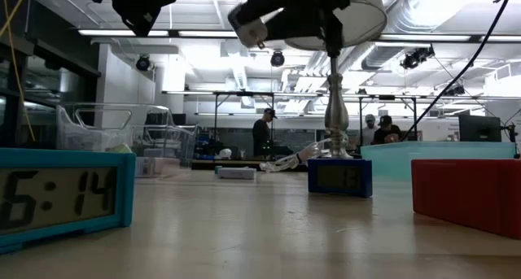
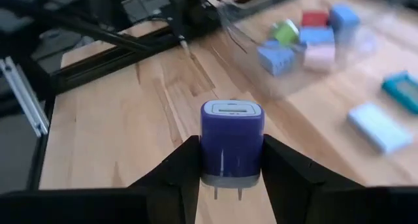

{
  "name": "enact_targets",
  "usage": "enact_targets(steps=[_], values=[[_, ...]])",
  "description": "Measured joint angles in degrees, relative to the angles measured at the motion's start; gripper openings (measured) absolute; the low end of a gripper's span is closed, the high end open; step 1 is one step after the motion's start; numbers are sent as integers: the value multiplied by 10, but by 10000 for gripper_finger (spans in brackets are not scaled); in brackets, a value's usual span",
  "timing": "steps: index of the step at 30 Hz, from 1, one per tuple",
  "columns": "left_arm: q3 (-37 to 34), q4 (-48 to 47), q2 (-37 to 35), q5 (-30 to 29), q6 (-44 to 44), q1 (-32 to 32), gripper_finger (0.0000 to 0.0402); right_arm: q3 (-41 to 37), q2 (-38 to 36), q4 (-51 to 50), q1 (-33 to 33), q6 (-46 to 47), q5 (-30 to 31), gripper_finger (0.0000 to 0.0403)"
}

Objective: Pick & Place Office items
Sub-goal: Put the purple charger adapter into the transparent bin

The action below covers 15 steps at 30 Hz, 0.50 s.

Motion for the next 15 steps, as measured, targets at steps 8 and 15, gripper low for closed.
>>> enact_targets(steps=[8,15], values=[[0,0,0,0,0,0,208,0,0,76,-4,-157,-21,130],[0,0,0,0,0,0,208,0,0,96,-3,-197,-46,130]])
